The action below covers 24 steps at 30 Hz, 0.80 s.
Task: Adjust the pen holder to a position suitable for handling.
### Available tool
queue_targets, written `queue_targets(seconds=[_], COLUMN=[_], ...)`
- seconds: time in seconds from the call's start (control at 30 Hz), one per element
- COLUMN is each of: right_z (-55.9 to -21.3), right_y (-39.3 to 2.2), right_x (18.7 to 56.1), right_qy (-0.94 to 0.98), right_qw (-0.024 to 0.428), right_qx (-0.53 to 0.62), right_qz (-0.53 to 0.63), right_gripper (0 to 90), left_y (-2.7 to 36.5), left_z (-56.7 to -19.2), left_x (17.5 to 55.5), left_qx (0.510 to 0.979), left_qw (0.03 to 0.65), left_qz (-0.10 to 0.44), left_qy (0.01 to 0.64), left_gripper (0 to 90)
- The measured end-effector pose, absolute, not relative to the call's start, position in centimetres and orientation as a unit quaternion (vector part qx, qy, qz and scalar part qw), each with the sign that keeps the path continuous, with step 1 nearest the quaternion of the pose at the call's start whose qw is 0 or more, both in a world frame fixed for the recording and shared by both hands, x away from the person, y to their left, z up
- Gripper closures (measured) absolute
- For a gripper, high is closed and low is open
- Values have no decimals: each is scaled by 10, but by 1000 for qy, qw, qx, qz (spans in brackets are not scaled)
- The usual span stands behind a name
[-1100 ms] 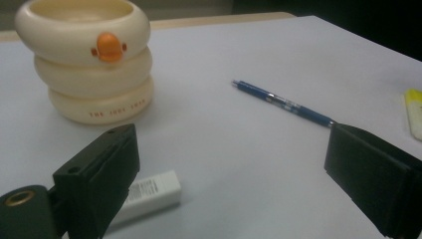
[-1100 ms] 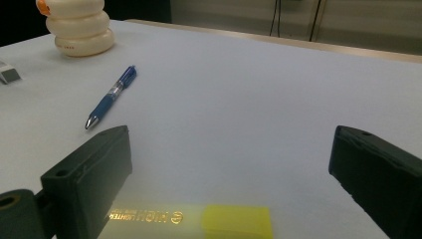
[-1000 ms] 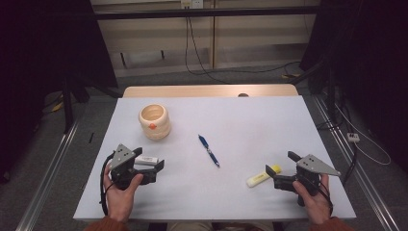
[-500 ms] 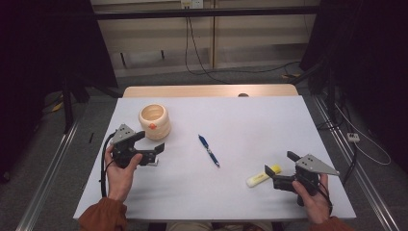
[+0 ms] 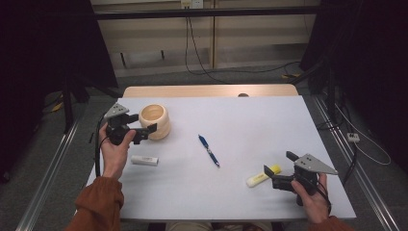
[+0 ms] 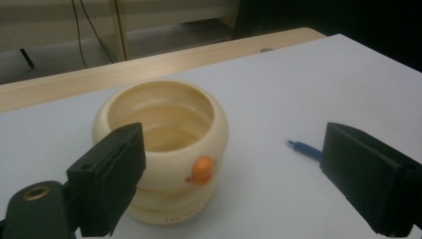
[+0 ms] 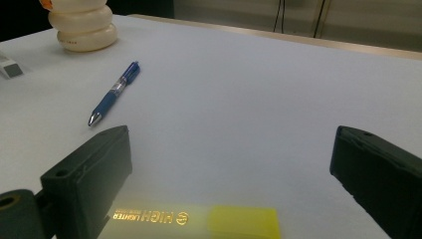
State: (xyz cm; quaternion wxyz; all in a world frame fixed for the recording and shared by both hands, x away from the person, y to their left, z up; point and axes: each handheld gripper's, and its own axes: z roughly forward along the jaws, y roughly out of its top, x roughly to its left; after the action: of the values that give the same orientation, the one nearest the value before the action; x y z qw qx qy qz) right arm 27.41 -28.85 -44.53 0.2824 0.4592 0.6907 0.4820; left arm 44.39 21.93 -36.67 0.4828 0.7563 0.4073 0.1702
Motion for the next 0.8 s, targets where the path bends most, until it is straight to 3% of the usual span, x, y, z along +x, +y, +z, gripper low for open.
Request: queue_targets(seconds=[0.17, 0.8], right_z=[-446, -446], right_y=[-289, -290], right_x=[274, 274], right_qy=[690, 691], right_qw=[280, 276], right_qx=[460, 462], right_qz=[483, 483], right_gripper=[31, 32], left_y=[225, 223], left_z=[-363, -363], left_x=[464, 518], left_qx=[755, 777], left_qw=[471, 412], left_qz=[173, 187], left_qy=[423, 439], left_gripper=[68, 281])
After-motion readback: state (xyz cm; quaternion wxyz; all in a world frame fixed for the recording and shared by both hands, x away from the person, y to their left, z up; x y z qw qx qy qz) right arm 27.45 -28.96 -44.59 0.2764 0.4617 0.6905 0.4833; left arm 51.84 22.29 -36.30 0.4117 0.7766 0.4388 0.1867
